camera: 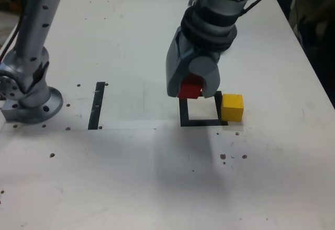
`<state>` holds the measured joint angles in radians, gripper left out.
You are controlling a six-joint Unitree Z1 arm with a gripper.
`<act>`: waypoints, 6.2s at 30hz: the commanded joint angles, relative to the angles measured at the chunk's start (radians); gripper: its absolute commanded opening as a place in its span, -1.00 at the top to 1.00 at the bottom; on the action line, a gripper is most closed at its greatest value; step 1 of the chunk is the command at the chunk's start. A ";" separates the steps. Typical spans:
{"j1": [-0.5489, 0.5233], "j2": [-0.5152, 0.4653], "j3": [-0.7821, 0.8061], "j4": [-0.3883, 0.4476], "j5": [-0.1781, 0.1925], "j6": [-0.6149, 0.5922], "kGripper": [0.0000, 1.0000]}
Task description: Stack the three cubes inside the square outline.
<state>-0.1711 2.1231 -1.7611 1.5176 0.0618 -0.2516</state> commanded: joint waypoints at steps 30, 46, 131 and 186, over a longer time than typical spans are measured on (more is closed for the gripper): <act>0.074 -0.016 0.165 -0.298 -0.023 0.132 0.44; 0.097 -0.005 0.207 -0.370 -0.029 0.169 0.44; 0.008 0.175 -0.259 -0.077 0.034 0.213 -0.94; 0.032 0.231 -0.278 -0.127 -0.011 0.213 0.34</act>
<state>-0.1343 2.3579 -2.0301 1.3902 0.0438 -0.0376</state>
